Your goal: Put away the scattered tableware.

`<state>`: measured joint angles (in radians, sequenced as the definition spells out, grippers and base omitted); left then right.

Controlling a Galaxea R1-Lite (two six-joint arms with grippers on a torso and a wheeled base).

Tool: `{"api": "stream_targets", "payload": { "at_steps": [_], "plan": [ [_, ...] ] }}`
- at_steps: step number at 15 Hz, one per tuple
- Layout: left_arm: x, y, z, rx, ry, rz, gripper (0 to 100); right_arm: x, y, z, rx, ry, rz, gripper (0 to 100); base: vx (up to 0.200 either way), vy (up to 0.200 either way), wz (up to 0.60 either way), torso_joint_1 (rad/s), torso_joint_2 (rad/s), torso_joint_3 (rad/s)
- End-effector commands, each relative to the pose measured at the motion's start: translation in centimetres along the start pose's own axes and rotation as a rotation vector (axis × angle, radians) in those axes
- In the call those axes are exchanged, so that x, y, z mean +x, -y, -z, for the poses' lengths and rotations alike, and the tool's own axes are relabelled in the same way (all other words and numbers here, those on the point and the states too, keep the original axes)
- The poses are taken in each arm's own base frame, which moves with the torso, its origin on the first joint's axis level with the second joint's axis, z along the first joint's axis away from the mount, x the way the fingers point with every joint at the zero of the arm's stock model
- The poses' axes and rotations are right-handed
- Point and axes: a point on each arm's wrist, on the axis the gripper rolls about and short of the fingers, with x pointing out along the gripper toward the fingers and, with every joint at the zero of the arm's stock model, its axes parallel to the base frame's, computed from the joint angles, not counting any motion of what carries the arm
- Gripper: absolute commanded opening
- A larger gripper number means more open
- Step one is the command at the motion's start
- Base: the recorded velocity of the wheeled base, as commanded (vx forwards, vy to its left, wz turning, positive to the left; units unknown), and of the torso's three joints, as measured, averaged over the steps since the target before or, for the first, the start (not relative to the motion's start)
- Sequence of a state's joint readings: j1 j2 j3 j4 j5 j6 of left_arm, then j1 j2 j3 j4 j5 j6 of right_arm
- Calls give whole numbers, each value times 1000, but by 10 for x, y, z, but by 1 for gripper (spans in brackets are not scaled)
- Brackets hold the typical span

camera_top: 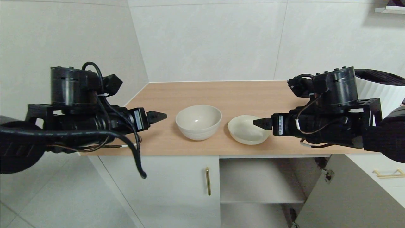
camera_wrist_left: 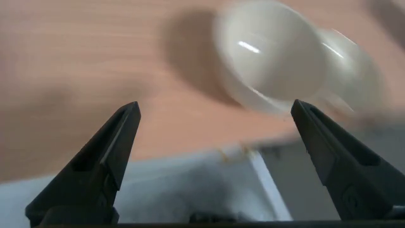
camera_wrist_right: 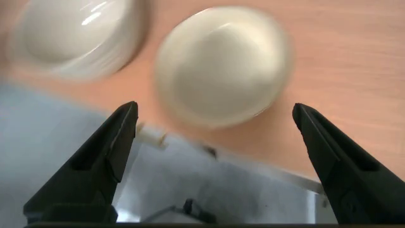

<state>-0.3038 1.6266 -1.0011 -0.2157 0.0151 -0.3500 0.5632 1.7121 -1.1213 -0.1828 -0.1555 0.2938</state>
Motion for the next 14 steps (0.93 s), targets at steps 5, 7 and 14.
{"api": "stream_targets", "payload": {
  "at_steps": [5,7,14],
  "plan": [
    [51,38,22,-100,-62,-17,100,20,8,0,37,5,66,100,0,0,0,0,0,0],
    [63,38,26,-112,-73,-25,100,21,8,0,36,3,72,100,0,0,0,0,0,0],
    [73,38,29,-149,-77,-27,100,22,8,0,37,6,71,100,0,0,0,0,0,0]
  ]
}}
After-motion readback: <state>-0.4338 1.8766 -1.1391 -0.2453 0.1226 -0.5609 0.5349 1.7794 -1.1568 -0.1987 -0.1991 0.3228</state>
